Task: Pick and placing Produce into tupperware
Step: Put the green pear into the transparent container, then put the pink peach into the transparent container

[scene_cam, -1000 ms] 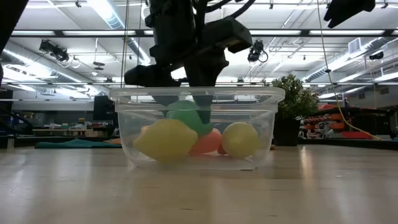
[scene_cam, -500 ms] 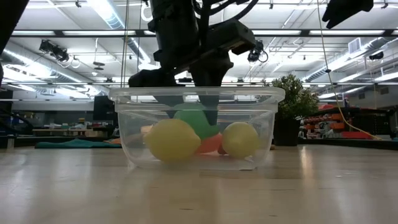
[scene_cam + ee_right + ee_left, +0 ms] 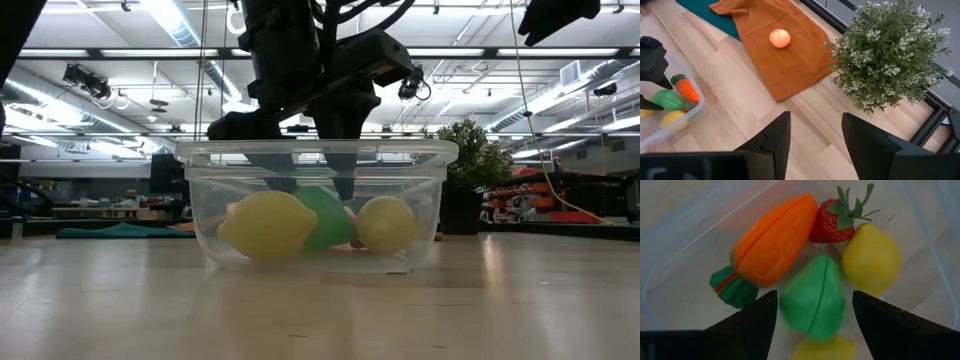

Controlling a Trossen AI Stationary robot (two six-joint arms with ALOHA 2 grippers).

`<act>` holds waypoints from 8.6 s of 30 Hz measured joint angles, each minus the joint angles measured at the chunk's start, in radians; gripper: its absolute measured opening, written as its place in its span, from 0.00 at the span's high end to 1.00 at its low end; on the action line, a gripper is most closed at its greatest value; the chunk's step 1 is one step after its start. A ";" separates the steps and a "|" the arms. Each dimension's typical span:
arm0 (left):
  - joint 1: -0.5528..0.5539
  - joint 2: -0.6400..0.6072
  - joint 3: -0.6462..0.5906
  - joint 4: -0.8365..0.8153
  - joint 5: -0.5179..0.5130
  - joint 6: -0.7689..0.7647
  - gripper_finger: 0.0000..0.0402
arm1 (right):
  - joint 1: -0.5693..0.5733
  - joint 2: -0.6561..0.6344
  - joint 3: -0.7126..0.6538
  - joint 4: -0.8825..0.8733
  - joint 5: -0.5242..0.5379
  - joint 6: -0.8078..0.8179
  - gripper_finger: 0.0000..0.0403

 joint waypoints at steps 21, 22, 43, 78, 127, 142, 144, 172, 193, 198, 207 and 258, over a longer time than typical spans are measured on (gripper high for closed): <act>0.083 0.001 0.247 -0.112 0.073 0.181 0.40 | 0.000 0.000 0.000 0.000 0.000 -0.010 0.64; 0.094 0.001 0.275 -0.139 0.062 0.206 0.40 | 0.000 0.000 0.000 0.000 0.000 -0.010 0.64; 0.396 0.001 0.457 -0.405 0.036 0.628 0.45 | 0.000 0.000 0.000 -0.001 0.000 -0.002 0.64; 0.745 -0.065 0.456 -0.501 0.100 1.061 0.58 | -0.200 0.233 -0.031 0.403 -0.154 -0.171 0.64; 0.841 -0.844 -0.387 -0.022 0.175 0.912 0.73 | -0.675 1.102 0.575 0.398 -0.723 -0.744 0.63; 0.808 -0.862 -0.391 -0.007 0.173 0.903 0.74 | -0.625 1.224 0.581 0.400 -0.698 -0.729 0.40; 0.808 -0.868 -0.391 -0.009 0.173 0.904 0.74 | -0.618 1.236 0.581 0.405 -0.673 -0.698 0.37; 0.810 -0.884 -0.390 -0.002 0.184 0.849 0.75 | -0.625 1.250 0.581 0.485 -0.555 -0.574 0.15; 0.763 -0.884 -0.390 -0.007 0.215 0.818 0.79 | -0.616 1.349 0.580 0.487 -0.517 -0.531 0.15; 0.763 -0.884 -0.390 -0.008 0.215 0.818 0.78 | -0.616 1.374 0.580 0.495 -0.521 -0.531 0.15; 0.763 -0.884 -0.389 -0.008 0.215 0.822 0.81 | -0.616 1.380 0.581 0.512 -0.522 -0.532 0.20; 0.766 -0.884 -0.389 -0.009 0.183 0.882 0.84 | -0.365 1.032 0.581 0.217 -0.539 -0.585 0.45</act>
